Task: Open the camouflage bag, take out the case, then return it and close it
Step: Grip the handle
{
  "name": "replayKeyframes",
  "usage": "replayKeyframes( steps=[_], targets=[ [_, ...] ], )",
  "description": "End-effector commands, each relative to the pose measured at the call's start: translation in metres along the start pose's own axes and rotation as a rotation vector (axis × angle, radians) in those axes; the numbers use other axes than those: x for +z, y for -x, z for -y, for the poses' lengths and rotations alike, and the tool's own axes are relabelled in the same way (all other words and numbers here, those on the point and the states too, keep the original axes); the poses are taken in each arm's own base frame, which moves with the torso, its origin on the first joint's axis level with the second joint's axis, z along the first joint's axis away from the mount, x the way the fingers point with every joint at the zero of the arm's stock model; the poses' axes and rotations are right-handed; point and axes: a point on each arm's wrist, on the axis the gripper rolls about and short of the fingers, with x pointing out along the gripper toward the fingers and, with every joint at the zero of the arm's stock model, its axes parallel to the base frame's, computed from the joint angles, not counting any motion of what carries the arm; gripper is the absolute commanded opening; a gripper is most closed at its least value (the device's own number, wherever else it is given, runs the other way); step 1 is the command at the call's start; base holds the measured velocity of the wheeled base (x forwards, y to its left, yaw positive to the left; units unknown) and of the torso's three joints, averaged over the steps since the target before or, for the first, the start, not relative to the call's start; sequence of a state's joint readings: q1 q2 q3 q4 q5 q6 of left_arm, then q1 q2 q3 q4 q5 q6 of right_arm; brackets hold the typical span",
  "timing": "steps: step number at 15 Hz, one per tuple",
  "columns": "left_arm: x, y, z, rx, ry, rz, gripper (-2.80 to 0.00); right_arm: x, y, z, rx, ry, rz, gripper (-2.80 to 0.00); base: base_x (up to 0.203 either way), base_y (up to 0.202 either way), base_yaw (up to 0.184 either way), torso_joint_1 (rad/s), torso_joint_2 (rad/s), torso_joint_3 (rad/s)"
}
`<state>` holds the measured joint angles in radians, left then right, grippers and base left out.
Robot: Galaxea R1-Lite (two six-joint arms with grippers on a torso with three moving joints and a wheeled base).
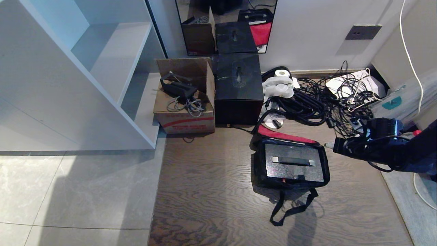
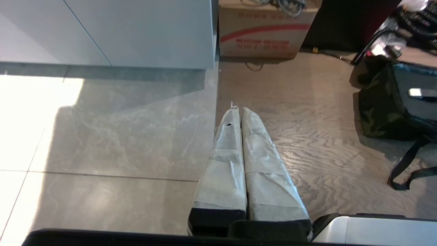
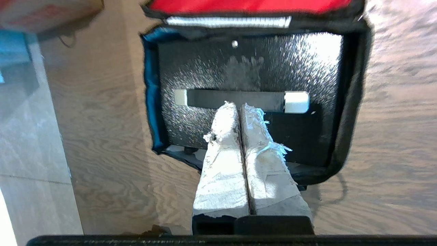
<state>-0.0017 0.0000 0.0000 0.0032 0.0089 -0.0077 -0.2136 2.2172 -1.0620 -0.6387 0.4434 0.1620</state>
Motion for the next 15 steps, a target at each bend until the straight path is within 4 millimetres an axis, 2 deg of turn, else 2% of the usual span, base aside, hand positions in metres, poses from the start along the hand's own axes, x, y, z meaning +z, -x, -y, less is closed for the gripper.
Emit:
replayKeyframes(
  steps=[1,8,15],
  targets=[
    [0.000,0.000,0.000,0.000,0.002,0.000,-2.80,0.000,-0.001,0.000,0.004,0.001,0.002,-2.80,0.000,0.000,0.000,0.004,0.01,-0.173],
    [0.000,0.000,0.000,0.000,0.002,0.000,-2.80,0.003,0.001,-0.001,0.010,0.003,0.008,-2.80,0.000,0.000,0.000,0.003,0.00,-0.189],
    [0.000,0.000,0.000,0.000,0.002,0.000,-2.80,-0.010,-0.010,0.012,-0.017,0.021,-0.021,-2.80,0.000,0.000,0.000,0.001,0.00,-0.018]
  ],
)
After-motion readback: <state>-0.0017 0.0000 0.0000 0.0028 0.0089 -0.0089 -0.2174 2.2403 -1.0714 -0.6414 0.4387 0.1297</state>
